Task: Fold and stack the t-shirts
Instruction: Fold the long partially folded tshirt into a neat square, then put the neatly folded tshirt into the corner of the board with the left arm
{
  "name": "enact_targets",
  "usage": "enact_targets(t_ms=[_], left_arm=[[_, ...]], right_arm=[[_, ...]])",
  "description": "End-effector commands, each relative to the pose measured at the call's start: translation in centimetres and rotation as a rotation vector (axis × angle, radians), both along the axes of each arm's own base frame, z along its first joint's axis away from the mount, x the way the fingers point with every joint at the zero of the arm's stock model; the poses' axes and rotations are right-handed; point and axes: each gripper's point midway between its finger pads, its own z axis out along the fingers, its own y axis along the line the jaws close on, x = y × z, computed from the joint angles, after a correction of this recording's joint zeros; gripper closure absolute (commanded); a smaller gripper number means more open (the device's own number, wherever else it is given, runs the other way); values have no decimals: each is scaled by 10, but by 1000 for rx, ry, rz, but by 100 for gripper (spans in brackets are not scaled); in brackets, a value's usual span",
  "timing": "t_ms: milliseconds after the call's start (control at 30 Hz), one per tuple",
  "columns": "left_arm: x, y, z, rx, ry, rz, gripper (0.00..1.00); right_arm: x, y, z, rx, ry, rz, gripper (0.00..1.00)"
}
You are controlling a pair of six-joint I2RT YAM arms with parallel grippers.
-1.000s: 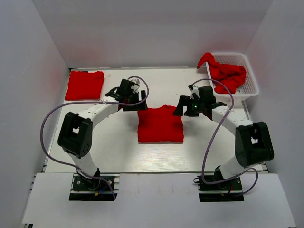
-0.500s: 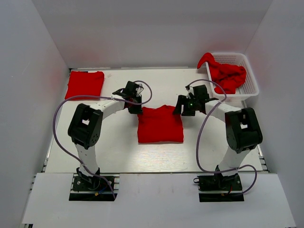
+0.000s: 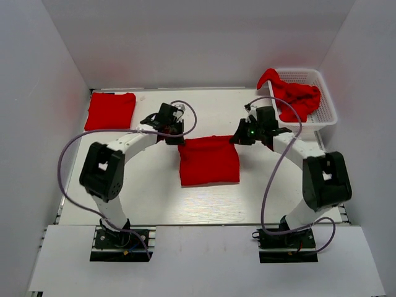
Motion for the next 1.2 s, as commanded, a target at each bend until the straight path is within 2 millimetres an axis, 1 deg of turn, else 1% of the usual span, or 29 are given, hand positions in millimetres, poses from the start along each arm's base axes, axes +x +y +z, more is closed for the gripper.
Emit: enact_targets(t_ms=[0,33,67,133,233,267,333,367,400,433,467,500,533,567,633,667,700,733,767,800,833,867,900,933,967,1033,1067,1100,1167], left_arm=[[-6,-5,72,-85,-194,-70,100],[-8,-4,90,-107,-241,-70,100],[-8,-4,99,-120,-270,-69,100],[-8,1,103,-123,-297,-68,100],[-3,3,106,-107,-330,-67,99],[3,2,94,-88,-308,-60,99],[14,2,87,-65,-301,-42,99],[21,1,87,-53,-294,-35,99],[30,3,66,-24,-255,-19,100],[33,2,56,-13,-233,-20,100],[42,0,55,-1,-233,-10,100],[46,1,45,14,-209,6,100],[56,9,22,58,-178,37,100],[63,7,20,59,-167,57,100],[79,22,6,90,-148,128,100],[91,22,-1,94,-142,137,100],[98,21,-4,97,-145,158,99],[114,30,7,91,-160,186,82],[118,28,6,92,-157,186,57],[123,30,7,84,-159,191,34],[128,30,12,61,-171,187,1],[129,27,14,45,-177,178,0],[131,19,28,8,-206,145,0],[131,22,30,-4,-209,145,0],[130,21,36,-15,-217,139,0],[121,22,42,-23,-217,133,0],[118,19,45,-38,-224,110,0],[108,21,37,-35,-199,103,0],[98,17,45,-70,-201,74,0]], right_arm=[[-3,3,45,35,-150,31,100],[-6,0,50,34,-162,24,100],[-8,-1,53,33,-180,18,100],[-8,-4,55,29,-191,13,100],[2,-7,55,14,-204,-1,100],[8,-3,59,19,-214,6,100],[14,-1,50,14,-194,8,100],[28,2,44,13,-198,4,100],[33,1,42,12,-189,-4,100],[38,1,40,8,-187,-9,100],[47,3,33,-2,-175,-16,100],[57,4,28,-2,-169,-25,100],[65,5,31,-1,-182,-32,100],[72,6,8,-15,-135,-43,100],[91,6,12,-16,-143,-71,100],[95,5,-12,-30,-93,-79,100],[106,9,-5,-19,-113,-76,100],[111,10,-5,-11,-109,-82,100],[111,11,-25,-20,-61,-78,85],[118,15,-16,-5,-85,-66,73],[119,18,-15,5,-85,-59,55],[121,18,-6,10,-109,-53,43],[121,17,-2,14,-119,-54,10],[120,22,2,14,-142,-41,10],[122,20,21,23,-181,-44,10],[121,17,40,19,-222,-49,10],[120,16,42,15,-225,-52,10],[118,15,46,10,-232,-52,10],[106,10,57,11,-249,-54,10]])
